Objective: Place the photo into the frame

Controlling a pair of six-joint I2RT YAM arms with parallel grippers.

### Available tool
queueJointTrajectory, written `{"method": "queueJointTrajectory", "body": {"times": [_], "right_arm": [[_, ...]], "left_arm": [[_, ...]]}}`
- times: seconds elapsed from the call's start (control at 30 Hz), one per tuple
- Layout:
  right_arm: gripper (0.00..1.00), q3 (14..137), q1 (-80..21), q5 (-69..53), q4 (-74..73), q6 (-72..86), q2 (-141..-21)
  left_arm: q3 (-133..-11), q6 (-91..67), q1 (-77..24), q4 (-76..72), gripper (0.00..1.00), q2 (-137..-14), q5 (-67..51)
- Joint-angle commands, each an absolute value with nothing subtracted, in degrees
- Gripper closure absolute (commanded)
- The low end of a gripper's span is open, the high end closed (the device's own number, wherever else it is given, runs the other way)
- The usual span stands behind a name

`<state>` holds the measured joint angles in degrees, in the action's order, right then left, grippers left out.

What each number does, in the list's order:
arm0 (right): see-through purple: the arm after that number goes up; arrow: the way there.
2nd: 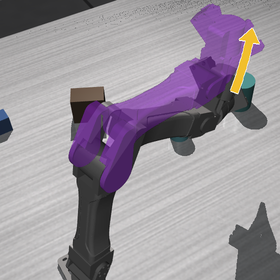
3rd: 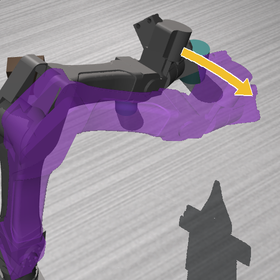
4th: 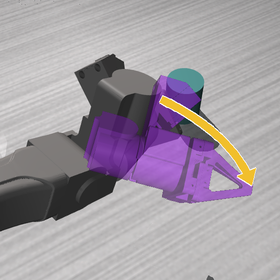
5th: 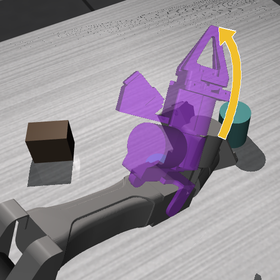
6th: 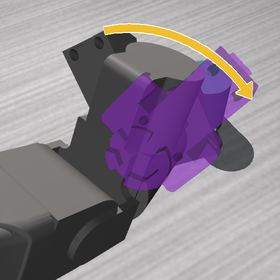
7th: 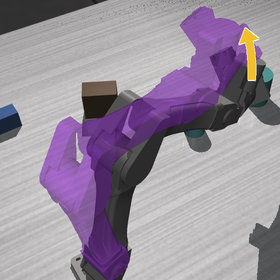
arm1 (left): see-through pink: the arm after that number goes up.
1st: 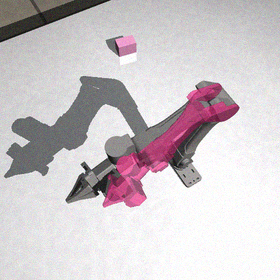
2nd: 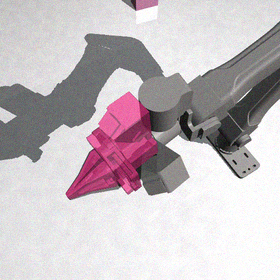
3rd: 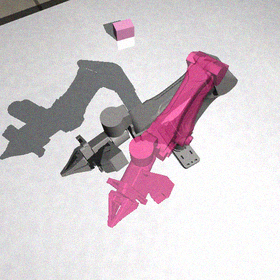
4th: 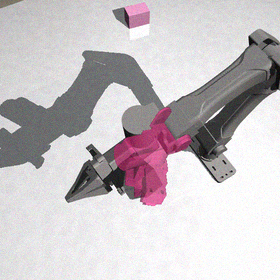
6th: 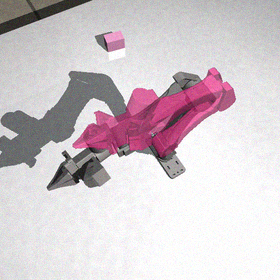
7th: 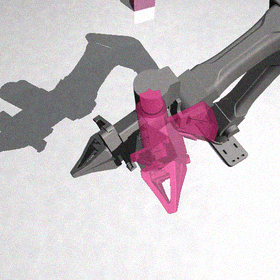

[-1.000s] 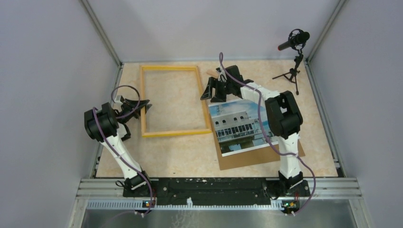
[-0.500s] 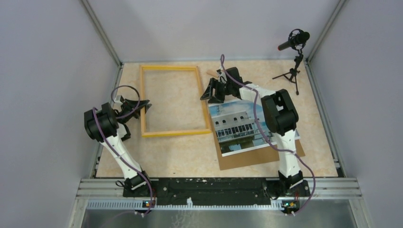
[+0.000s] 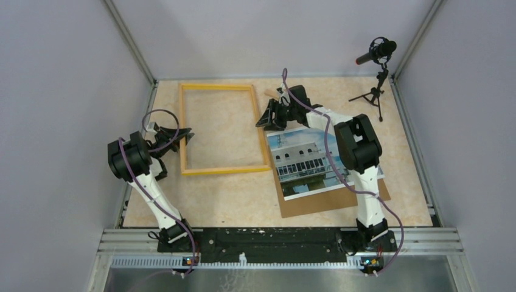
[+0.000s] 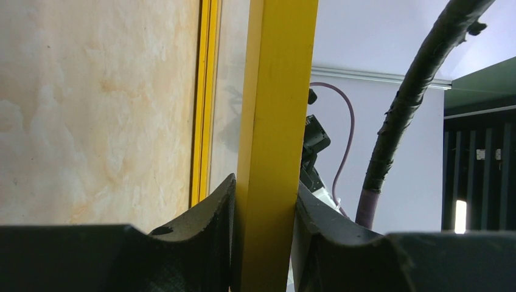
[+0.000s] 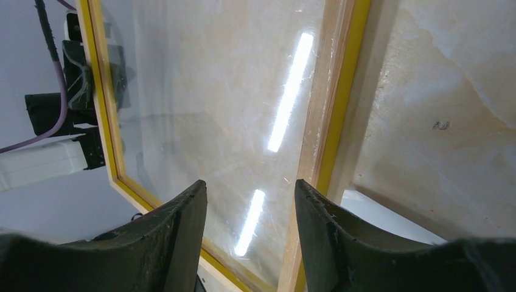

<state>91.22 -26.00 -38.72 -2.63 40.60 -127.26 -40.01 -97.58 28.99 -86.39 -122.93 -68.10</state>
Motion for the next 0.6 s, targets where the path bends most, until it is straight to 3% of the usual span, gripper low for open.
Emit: {"method": "queueJointTrajectory", "body": {"times": [0.0, 0.57], "right_arm": [[0.47, 91.7, -25.9, -40.0, -0.4, 41.1, -129.2], [0.51, 92.9, -27.3, -39.6, -1.6, 40.5, -131.0]], "left_arm": [[-39.7, -98.1, 29.5, -102.7, 0.6, -120.6, -68.0], [-39.7, -98.2, 29.6, -102.7, 0.61, -120.6, -68.0]]}}
